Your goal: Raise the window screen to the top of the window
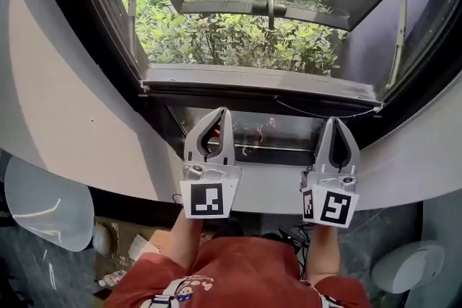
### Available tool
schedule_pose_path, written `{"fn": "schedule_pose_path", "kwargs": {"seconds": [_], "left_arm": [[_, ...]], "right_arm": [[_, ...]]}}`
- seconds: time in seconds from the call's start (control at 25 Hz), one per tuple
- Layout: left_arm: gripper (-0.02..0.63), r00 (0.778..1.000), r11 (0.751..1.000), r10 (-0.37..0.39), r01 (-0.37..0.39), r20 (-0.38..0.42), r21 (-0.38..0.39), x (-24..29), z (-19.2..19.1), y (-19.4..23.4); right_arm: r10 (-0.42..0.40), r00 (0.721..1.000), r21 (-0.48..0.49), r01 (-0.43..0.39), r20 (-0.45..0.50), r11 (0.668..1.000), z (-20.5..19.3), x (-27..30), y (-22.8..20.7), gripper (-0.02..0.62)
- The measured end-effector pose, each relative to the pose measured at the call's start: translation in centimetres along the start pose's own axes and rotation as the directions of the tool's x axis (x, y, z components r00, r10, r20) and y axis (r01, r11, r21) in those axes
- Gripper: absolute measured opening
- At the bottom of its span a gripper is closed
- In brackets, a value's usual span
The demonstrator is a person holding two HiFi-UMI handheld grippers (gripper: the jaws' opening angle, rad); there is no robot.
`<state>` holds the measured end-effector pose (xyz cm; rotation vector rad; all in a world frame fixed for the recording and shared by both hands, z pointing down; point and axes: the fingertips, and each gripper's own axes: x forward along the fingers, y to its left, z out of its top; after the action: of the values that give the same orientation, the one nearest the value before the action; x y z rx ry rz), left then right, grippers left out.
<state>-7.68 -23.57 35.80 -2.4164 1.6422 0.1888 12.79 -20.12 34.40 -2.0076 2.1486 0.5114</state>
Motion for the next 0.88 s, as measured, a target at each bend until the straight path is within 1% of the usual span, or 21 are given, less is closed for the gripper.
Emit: {"fn": "schedule_pose_path", "kwargs": {"seconds": [0.2, 0.32, 0.56, 0.88], "left_arm": [[0.005, 1.0, 1.0, 0.001, -0.001, -0.005, -0.02, 1.2, -0.9, 1.1], [0.005, 1.0, 1.0, 0.008, -0.009, -0.021, -0.01, 1.7, -1.5, 1.1], [0.005, 1.0, 1.0, 0.015, -0.015, -0.02, 0.011, 3.1, -1.6, 0.0], [0.005, 0.999, 0.998, 0.018, -0.016, -0.03, 0.052, 3.8, -1.9, -0.4]], "right_arm": [[-0.014, 1.0, -0.022, 0.013, -0.016, 1.0, -0.5, 1.1, -0.1, 0.009], [-0.003, 1.0, -0.025, 0.003, -0.022, 1.0, -1.0, 1.7, -0.4, 0.009], [0.009, 1.0, -0.008, -0.009, -0.019, 1.0, -1.7, 2.4, -1.9, 0.009], [0.033, 0.999, -0.021, -0.033, -0.037, 0.999, -2.6, 2.8, -2.3, 0.009]]}}
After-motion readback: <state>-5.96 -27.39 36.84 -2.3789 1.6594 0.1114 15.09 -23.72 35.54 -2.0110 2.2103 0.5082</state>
